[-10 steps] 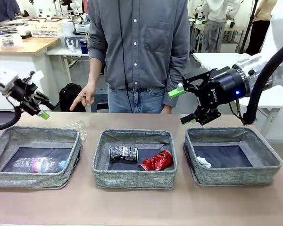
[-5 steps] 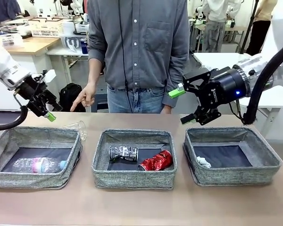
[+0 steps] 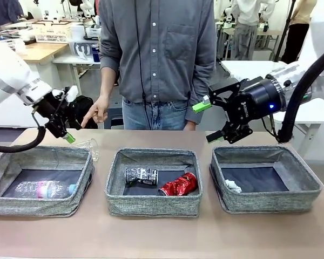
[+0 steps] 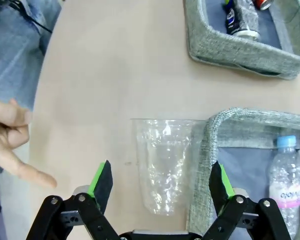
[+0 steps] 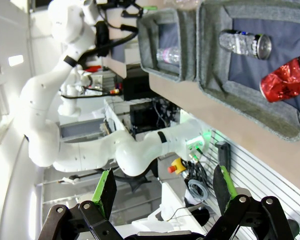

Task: Sort the waste into the appropriate baskets.
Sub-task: Pick up the waste item pointed out by the person.

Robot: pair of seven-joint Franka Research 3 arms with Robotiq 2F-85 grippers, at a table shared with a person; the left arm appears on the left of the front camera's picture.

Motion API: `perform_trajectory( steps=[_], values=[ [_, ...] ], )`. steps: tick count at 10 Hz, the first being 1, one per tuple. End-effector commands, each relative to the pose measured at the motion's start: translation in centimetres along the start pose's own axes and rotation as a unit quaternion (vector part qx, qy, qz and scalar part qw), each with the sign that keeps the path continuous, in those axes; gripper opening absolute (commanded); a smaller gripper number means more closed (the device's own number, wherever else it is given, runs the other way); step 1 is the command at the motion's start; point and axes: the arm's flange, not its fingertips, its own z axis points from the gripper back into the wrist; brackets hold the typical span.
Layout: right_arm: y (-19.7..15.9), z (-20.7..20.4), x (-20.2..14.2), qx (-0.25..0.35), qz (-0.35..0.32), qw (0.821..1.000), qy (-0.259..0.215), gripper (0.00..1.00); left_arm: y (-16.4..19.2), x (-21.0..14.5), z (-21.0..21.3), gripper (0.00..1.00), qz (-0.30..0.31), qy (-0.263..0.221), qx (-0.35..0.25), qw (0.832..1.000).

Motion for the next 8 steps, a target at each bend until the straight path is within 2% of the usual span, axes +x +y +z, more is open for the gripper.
perform_trajectory(
  steps=[1, 4, 6, 8],
  values=[
    [-0.1, 0.0, 0.2, 0.002, 0.01, 1.0, 0.001, 1.0, 0.4, -0.6, -0.3, 0.98, 0.018, 0.026, -0.003, 0.999],
    [-0.1, 0.0, 0.2, 0.002, 0.01, 1.0, 0.001, 1.0, 1.1, -0.5, -1.3, 0.98, 0.025, 0.043, 0.016, 0.999],
    [-0.1, 0.0, 0.2, 0.002, 0.01, 1.0, 0.001, 1.0, 1.6, -0.8, -2.1, 0.98, 0.042, 0.073, 0.05, 0.995],
    [-0.1, 0.0, 0.2, 0.002, 0.01, 1.0, 0.001, 1.0, 1.8, -1.2, -2.2, 0.98, 0.045, 0.079, 0.035, 0.995]
  ],
)
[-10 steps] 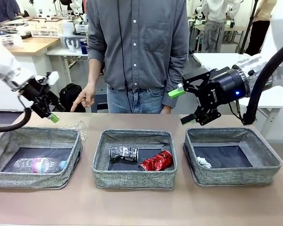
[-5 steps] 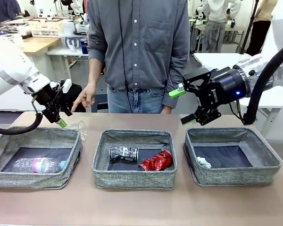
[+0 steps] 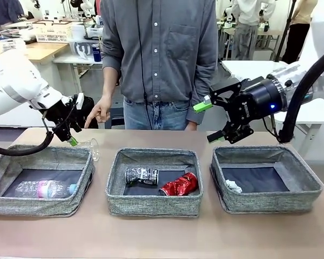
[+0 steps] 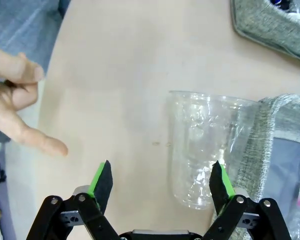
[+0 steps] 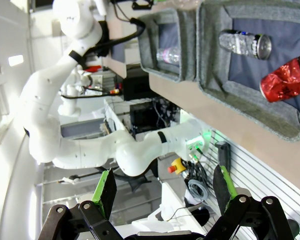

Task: Sort the waste into the appropriate baskets.
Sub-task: Pick up the waste item pointed out by the person.

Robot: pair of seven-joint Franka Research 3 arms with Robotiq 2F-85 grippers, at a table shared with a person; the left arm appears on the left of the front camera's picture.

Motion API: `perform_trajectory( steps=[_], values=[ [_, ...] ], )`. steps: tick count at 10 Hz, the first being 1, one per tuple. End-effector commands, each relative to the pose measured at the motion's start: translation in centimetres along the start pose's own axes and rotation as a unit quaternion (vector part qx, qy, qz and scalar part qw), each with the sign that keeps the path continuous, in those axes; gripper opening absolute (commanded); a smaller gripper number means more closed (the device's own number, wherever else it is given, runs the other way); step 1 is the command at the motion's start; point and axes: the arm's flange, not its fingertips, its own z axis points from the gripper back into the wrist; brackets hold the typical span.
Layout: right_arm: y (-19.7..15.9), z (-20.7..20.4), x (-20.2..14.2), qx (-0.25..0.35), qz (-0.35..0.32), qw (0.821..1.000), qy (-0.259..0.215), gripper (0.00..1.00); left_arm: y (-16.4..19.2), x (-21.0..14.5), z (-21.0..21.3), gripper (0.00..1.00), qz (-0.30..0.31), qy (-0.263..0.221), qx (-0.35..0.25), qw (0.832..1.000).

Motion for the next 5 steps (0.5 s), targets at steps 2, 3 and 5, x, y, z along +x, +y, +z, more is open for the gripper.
perform_trajectory(
  steps=[2, 3, 5],
  values=[
    [-0.07, 0.01, 0.17, 0.002, 0.01, 1.0, 0.001, 1.0, -0.19, 0.17, -0.73, 0.98, 0.0, 0.022, -0.041, 0.999],
    [-0.07, 0.01, 0.17, 0.002, 0.01, 1.0, 0.001, 1.0, -0.11, 0.03, -0.89, 0.98, 0.003, 0.026, -0.043, 0.999],
    [-0.07, 0.01, 0.17, 0.002, 0.01, 1.0, 0.001, 1.0, 0.46, -0.21, -1.36, 0.98, -0.003, 0.022, -0.059, 0.998]
  ],
)
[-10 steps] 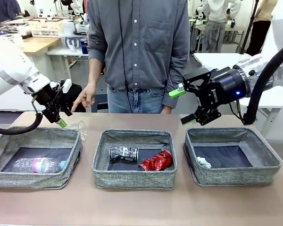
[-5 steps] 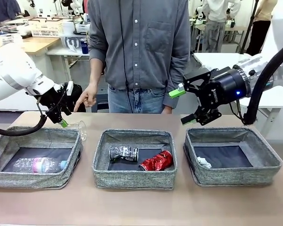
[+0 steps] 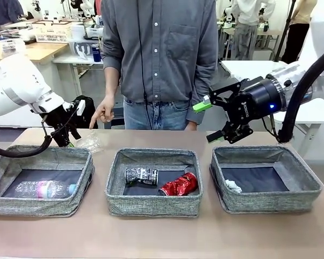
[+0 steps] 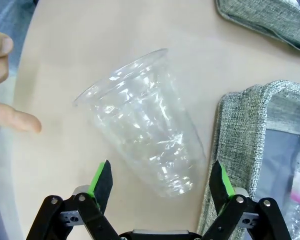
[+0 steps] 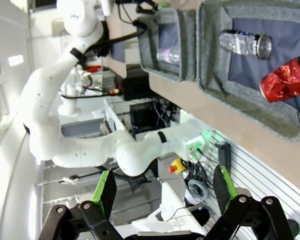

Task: Sort the waste into the appropriate baskets.
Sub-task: Pick up the waste item pointed out by the person.

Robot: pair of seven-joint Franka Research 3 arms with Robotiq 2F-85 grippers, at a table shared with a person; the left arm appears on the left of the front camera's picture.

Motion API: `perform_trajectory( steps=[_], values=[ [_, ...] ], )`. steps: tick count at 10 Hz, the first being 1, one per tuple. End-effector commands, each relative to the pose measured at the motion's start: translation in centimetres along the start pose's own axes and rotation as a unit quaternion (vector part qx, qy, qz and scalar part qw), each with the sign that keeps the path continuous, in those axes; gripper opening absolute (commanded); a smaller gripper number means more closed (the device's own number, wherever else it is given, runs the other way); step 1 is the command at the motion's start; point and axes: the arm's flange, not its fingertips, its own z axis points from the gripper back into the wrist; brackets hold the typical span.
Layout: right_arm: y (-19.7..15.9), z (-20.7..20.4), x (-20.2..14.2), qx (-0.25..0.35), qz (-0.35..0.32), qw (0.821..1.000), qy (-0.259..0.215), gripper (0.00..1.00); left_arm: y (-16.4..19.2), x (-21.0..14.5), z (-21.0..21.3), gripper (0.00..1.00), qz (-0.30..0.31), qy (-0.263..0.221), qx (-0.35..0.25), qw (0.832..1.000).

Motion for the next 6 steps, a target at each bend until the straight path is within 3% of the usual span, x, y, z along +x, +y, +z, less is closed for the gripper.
perform_trajectory(
  steps=[1, 6],
  values=[
    [-0.1, 0.0, 0.2, 0.002, 0.01, 1.0, 0.001, 1.0, 1.3, 0.3, 0.0, 0.98, -0.004, 0.003, -0.022, 1.0],
    [-0.1, 0.0, 0.2, 0.002, 0.01, 1.0, 0.001, 1.0, 1.9, 2.2, -1.1, 0.98, 0.023, -0.012, -0.011, 1.0]
  ],
)
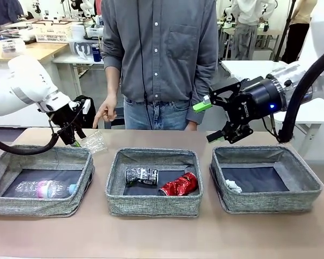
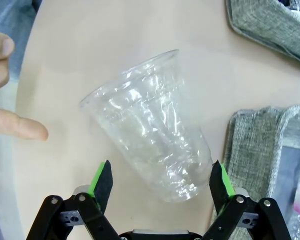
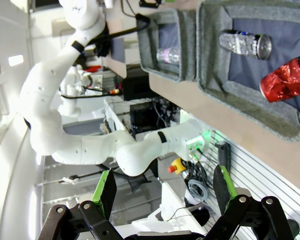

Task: Sort the waste into the appropriate baskets.
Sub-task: Pick up the waste item pointed out by the person.

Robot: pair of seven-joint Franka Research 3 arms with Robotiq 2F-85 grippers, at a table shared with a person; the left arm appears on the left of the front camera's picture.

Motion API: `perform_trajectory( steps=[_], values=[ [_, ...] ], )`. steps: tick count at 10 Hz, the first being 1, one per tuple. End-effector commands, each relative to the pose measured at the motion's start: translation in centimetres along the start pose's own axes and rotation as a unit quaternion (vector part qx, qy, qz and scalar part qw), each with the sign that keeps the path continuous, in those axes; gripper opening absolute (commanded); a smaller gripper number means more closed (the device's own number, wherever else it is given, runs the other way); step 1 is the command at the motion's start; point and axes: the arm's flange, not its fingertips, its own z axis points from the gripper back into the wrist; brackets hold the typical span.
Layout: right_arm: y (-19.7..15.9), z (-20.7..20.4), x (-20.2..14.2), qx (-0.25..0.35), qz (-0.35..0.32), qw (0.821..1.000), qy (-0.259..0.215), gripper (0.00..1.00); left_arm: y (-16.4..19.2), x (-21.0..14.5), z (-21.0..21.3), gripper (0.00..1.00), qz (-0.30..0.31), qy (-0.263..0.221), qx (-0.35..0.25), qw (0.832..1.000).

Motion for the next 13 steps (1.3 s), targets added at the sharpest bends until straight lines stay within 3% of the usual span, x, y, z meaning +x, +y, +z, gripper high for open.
perform_trajectory(
  steps=[1, 3, 6, 12, 13],
  values=[
    [-0.1, 0.0, 0.2, 0.002, 0.01, 1.0, 0.001, 1.0, 0.1, 1.2, -0.2, 0.98, 0.027, -0.007, -0.006, 1.0],
    [-0.1, 0.0, 0.2, 0.002, 0.01, 1.0, 0.001, 1.0, 0.4, 1.5, -0.3, 0.98, 0.079, 0.003, -0.022, 0.997],
    [-0.1, 0.0, 0.2, 0.002, 0.01, 1.0, 0.001, 1.0, 0.8, 1.8, -0.3, 0.98, 0.148, -0.035, -0.026, 0.988],
    [-0.1, 0.0, 0.2, 0.002, 0.01, 1.0, 0.001, 1.0, 0.8, 2.1, -2.1, 0.98, 0.142, -0.004, -0.016, 0.99],
    [-0.1, 0.0, 0.2, 0.002, 0.01, 1.0, 0.001, 1.0, 0.8, 2.2, -2.2, 0.82, 0.14, -0.001, -0.009, 0.99]
  ],
)
